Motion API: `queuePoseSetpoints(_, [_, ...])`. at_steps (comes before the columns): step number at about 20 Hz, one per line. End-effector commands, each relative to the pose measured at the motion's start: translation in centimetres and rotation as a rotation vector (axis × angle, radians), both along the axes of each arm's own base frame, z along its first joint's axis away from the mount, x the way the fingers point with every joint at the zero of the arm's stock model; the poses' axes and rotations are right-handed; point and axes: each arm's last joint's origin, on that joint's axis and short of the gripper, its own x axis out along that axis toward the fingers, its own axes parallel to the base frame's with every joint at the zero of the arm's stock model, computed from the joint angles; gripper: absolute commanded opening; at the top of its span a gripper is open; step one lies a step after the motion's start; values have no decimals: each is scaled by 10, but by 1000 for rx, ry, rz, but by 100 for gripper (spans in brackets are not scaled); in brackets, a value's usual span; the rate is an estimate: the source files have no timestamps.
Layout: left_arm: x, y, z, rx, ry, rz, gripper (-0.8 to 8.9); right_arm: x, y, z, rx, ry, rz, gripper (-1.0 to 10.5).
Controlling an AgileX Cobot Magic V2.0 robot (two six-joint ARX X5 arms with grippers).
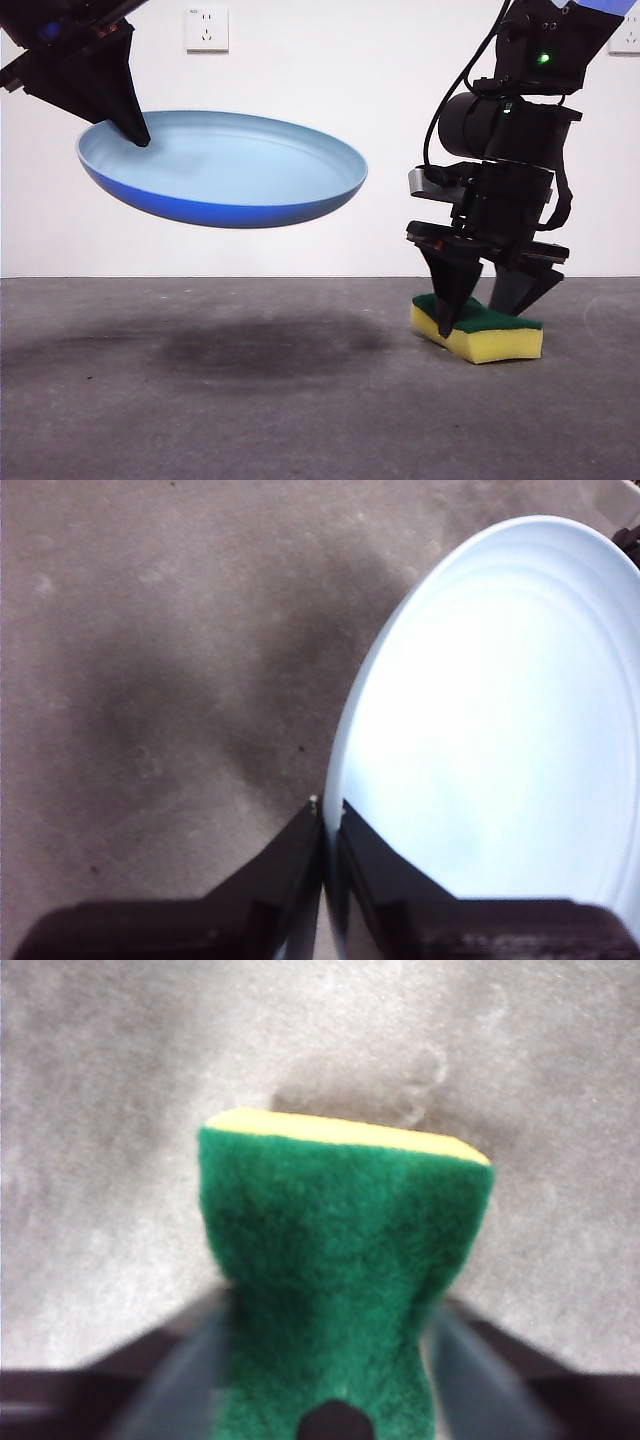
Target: Pick up the plate,pick up the cloth,clean the plate with the cloth
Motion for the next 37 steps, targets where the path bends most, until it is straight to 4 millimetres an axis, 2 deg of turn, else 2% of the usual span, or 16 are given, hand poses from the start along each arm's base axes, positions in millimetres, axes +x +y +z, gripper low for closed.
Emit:
queuePoseSetpoints(1, [2,0,-2,46,-18,29,-12,0,1,-1,-9,-4,21,-16])
queuePoseSetpoints(3, [4,1,-5,92,-24,69,-12,-1,0,8,6,-22,3,-16])
queuePoseSetpoints(5, [9,0,-10,107,-17,79,-12,-7,1,28,80,-44,-55,-16])
queuePoseSetpoints(7, [18,-3,-19,112,-3,79,-12,-17,2,58,227,-62,-49,-16])
queuePoseSetpoints(10, [29,-10,-35,115,42,65,-12,-37,8,96,331,-140,3,-16])
queuePoseSetpoints(12, [33,-15,-43,53,90,33,-12,-49,16,119,385,-223,32,-16])
queuePoseSetpoints(14, [34,-22,-43,-39,104,-27,-12,-57,29,130,420,-285,84,-16])
queuePoseSetpoints(18, [32,-36,-37,-213,128,-135,-12,-63,58,126,387,-352,119,-16])
queuePoseSetpoints(21, [31,-41,-35,-250,125,-155,-12,-64,77,117,347,-392,129,-16])
queuePoseSetpoints(26, [38,-44,-25,-315,65,-119,-12,-68,106,87,320,-297,179,-16])
queuePoseSetpoints(29, [42,-43,-18,-305,0,-89,-12,-80,120,73,280,-228,225,-16])
queuePoseSetpoints(31, [44,-40,-17,-281,-23,-51,-12,-91,125,70,236,-182,264,-16])
queuePoseSetpoints(34, [46,-30,-20,-271,8,-21,-12,-97,117,64,74,-158,253,-16])
queuePoseSetpoints(37, [43,-22,-26,-236,76,-37,-12,-92,103,62,-211,-295,142,-16])
